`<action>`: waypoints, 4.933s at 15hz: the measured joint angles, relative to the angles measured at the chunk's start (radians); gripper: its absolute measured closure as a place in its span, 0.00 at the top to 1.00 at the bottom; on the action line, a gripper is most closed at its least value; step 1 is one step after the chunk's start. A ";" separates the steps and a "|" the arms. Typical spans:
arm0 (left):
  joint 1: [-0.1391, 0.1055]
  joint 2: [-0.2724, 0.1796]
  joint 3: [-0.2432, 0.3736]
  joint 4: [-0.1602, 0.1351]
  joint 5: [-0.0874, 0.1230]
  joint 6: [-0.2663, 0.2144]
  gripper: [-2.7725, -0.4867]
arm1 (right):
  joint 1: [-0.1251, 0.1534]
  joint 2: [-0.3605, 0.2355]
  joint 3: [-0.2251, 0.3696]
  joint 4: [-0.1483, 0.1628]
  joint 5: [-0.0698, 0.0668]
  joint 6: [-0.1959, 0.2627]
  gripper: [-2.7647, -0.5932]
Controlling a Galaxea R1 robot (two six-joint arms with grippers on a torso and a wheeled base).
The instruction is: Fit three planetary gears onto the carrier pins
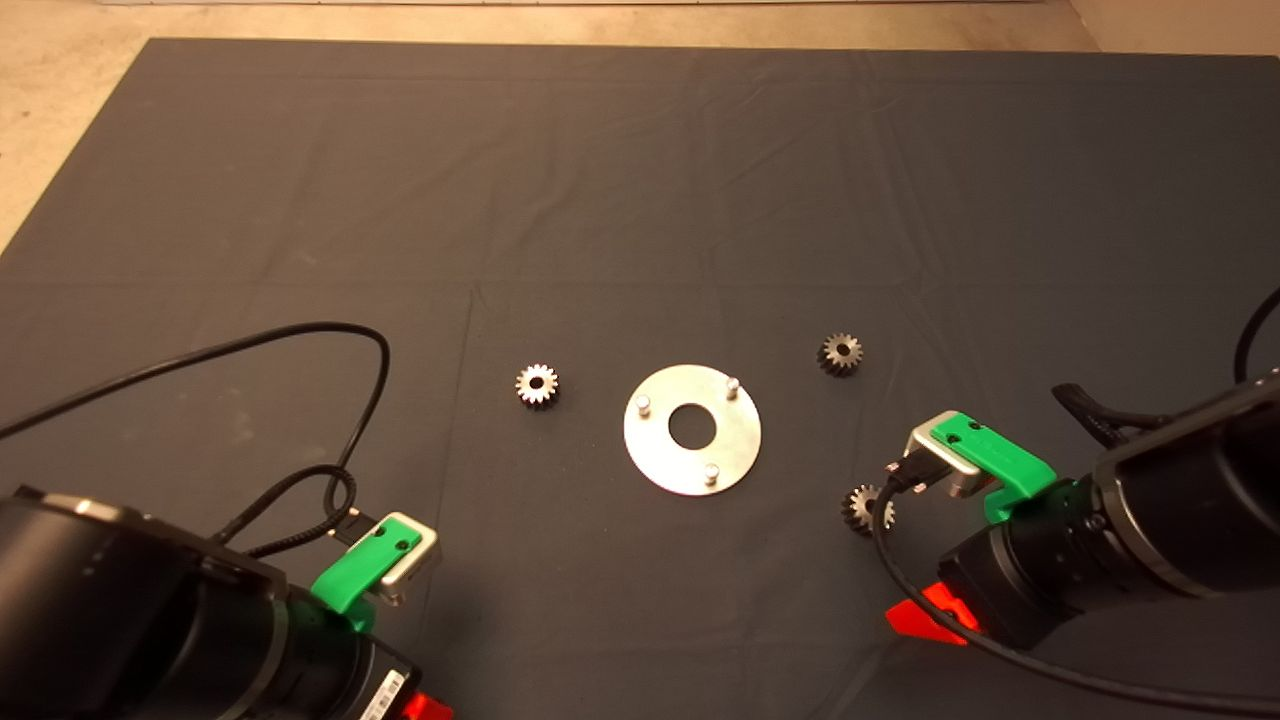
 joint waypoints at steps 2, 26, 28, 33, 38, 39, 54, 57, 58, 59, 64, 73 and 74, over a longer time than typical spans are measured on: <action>0.000 0.002 0.000 0.001 0.000 0.000 0.82 | -0.002 0.000 0.000 0.000 0.000 -0.001 0.98; 0.000 0.068 0.000 0.039 -0.006 -0.049 0.82 | -0.230 -0.010 -0.325 -0.223 0.004 -0.418 0.98; 0.000 0.068 0.000 0.039 -0.006 -0.050 0.82 | -0.237 0.018 -0.354 -0.236 0.004 -0.429 0.98; 0.000 0.066 0.000 0.040 -0.006 -0.050 0.82 | -0.253 0.043 -0.409 -0.244 0.004 -0.482 0.90; 0.000 0.065 0.000 0.040 -0.007 -0.050 0.82 | -0.271 0.043 -0.425 -0.250 0.003 -0.510 0.83; 0.000 0.065 0.000 0.040 -0.007 -0.050 0.82 | -0.271 0.043 -0.425 -0.251 0.003 -0.511 0.83; 0.000 0.060 0.000 0.040 -0.007 -0.050 0.82 | -0.271 0.041 -0.389 -0.250 0.001 -0.517 0.57; 0.000 0.059 0.000 0.040 -0.011 -0.050 0.82 | -0.271 0.032 -0.377 -0.250 -0.001 -0.517 0.52; 0.000 0.059 0.000 0.040 -0.016 -0.050 0.82 | -0.271 0.027 -0.374 -0.250 0.000 -0.517 0.49; 0.000 0.059 0.000 0.040 -0.017 -0.050 0.82 | -0.271 0.020 -0.368 -0.250 0.000 -0.517 0.45; 0.000 0.057 0.000 0.040 -0.020 -0.050 0.82 | -0.271 0.005 -0.358 -0.250 0.001 -0.517 0.36; 0.000 0.057 0.000 0.040 -0.020 -0.050 0.82 | -0.271 0.003 -0.355 -0.250 -0.004 -0.517 0.23; 0.000 0.057 0.000 0.040 -0.020 -0.050 0.82 | -0.271 0.003 -0.355 -0.250 -0.004 -0.518 0.22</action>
